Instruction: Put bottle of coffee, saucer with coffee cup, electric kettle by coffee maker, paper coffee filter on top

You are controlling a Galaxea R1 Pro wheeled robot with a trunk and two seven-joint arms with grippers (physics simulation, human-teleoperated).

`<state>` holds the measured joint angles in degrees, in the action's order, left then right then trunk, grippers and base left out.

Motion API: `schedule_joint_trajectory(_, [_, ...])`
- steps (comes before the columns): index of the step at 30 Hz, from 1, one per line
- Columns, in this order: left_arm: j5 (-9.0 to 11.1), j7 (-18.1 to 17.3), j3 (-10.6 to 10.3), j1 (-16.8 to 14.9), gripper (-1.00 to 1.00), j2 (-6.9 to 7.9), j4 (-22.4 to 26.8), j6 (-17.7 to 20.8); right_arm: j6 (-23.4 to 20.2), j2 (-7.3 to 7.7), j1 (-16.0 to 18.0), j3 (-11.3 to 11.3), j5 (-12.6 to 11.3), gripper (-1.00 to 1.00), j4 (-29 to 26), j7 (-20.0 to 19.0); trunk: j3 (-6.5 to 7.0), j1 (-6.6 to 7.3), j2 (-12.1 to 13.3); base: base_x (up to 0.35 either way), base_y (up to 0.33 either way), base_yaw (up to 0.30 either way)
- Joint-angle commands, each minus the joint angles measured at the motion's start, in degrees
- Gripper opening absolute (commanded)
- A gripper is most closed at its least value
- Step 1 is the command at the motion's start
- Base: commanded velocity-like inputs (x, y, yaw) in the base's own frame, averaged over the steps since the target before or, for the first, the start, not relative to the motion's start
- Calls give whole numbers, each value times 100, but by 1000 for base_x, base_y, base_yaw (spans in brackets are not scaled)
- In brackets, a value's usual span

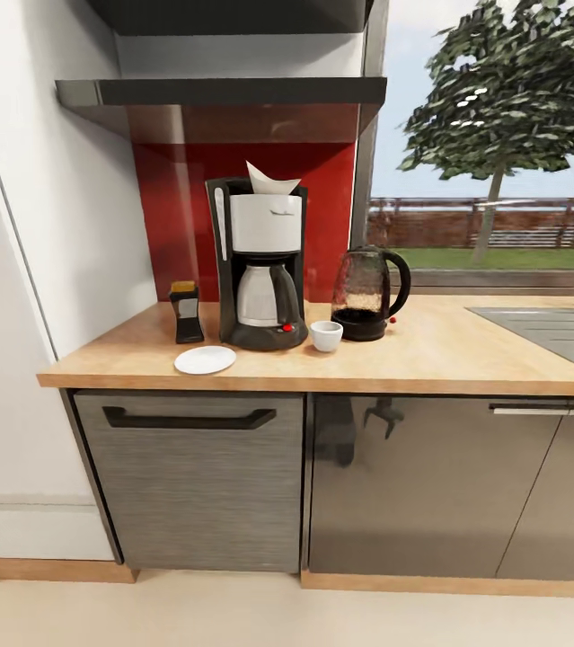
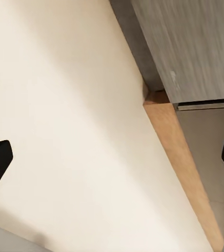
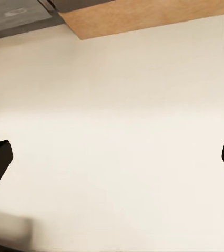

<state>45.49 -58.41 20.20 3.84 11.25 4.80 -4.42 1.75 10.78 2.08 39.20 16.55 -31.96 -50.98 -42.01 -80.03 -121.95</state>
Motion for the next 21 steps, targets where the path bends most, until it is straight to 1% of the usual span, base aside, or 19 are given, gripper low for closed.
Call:
schedule_joint_trajectory(1, [-1,-4,-11,2,100,0,6,-46,-15,-5,41,8,93,100,-1,-70,-5,1,-2,0,0,0])
schedule_joint_trajectory(8, [-1,-4,-11,2,100,0,6,-46,-239,-5,268,-216,312,100,-1,-295,-5,1,-2,0,0,0])
schedule_joint_trajectory(15, [-1,-4,-11,2,100,0,6,-46,-464,-5,495,-439,517,100,-1,-296,-5,1,-2,0,0,0])
schedule_joint_trajectory(16, [-5,-37,-22,2,100,-19,35,-59,-429,-30,528,-404,482,100,22,-263,-5,1,-2,0,0,0])
schedule_joint_trajectory(19, [-42,-133,-117,2,100,10,132,-149,-333,-32,428,-309,387,100,69,-166,-5,1,-2,0,0,0])
schedule_joint_trajectory(21, [-105,-192,-179,2,100,19,197,-82,-269,-32,363,-245,325,100,81,-102,-5,1,-2,0,0,0])
